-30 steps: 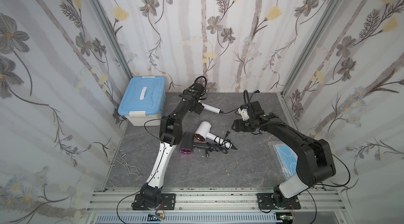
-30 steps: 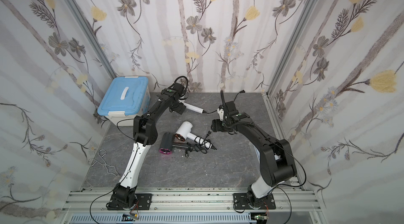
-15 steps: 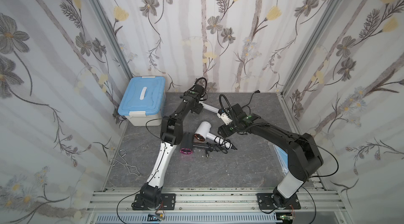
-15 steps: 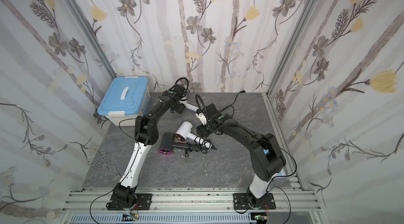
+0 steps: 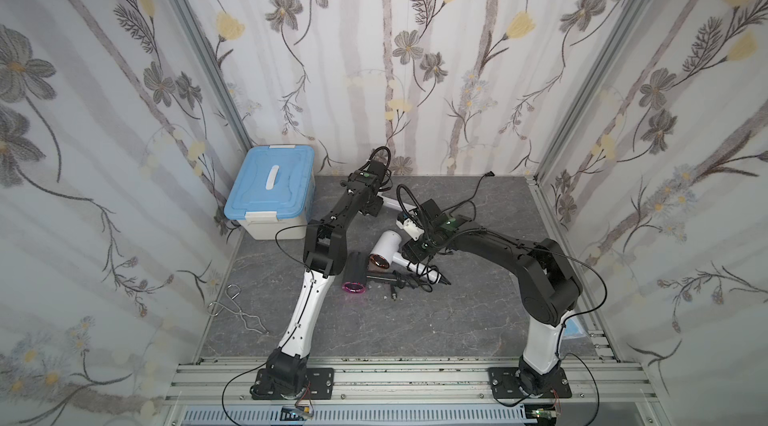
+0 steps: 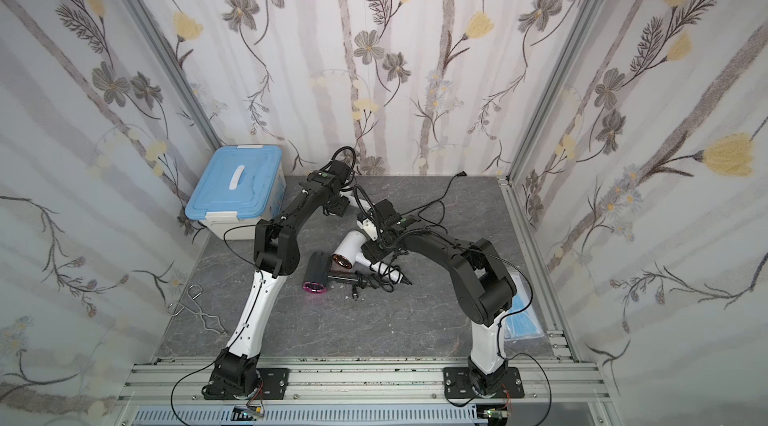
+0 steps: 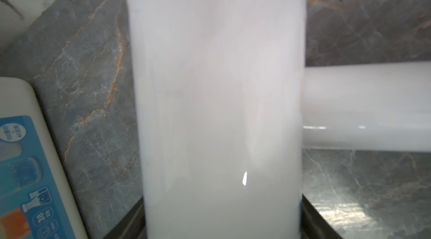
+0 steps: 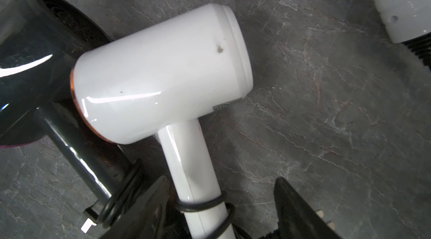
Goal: Wrap the cord around the hair dryer
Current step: Move the hair dryer to the center of the board.
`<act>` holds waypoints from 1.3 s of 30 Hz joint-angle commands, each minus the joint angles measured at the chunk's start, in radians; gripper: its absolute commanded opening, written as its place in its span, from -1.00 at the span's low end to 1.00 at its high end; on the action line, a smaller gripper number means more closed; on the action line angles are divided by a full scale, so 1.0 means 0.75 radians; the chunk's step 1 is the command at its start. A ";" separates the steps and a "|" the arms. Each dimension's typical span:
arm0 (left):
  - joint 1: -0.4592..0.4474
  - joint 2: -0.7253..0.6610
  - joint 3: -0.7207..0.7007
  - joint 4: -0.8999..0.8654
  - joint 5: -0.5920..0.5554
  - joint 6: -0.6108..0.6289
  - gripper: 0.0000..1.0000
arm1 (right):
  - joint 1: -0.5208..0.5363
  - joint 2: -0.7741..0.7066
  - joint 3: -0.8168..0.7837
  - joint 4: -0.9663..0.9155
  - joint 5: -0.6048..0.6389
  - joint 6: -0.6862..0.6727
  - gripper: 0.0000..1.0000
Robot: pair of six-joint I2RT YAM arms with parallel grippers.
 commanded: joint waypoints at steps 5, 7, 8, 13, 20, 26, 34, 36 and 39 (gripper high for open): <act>-0.002 -0.105 -0.058 -0.022 -0.029 -0.150 -0.51 | 0.019 0.091 0.037 0.057 -0.044 0.005 0.42; -0.002 -0.119 -0.063 -0.031 -0.037 -0.159 -0.55 | 0.017 0.107 0.044 0.055 -0.027 0.008 0.41; -0.002 -0.126 -0.069 -0.037 -0.041 -0.163 -0.58 | 0.017 0.112 0.045 0.055 -0.021 0.006 0.41; -0.007 -0.198 -0.168 -0.016 -0.052 -0.182 -0.71 | -0.005 0.153 0.075 0.053 0.012 0.000 0.37; -0.026 -0.406 -0.480 0.116 -0.056 -0.243 -0.82 | -0.055 0.235 0.178 0.047 0.037 -0.028 0.32; -0.053 -0.527 -0.755 0.216 -0.042 -0.322 -0.83 | -0.057 0.128 0.153 0.048 -0.078 -0.105 0.39; -0.070 -0.520 -0.904 0.303 -0.079 -0.348 -0.67 | -0.075 -0.137 0.097 0.009 -0.198 -0.065 0.50; -0.070 -0.523 -0.911 0.298 -0.077 -0.344 -0.16 | -0.093 -0.183 0.083 -0.006 -0.214 -0.026 0.50; -0.078 -0.579 -0.941 0.326 -0.074 -0.327 0.72 | -0.117 -0.244 0.032 0.003 -0.221 0.031 0.50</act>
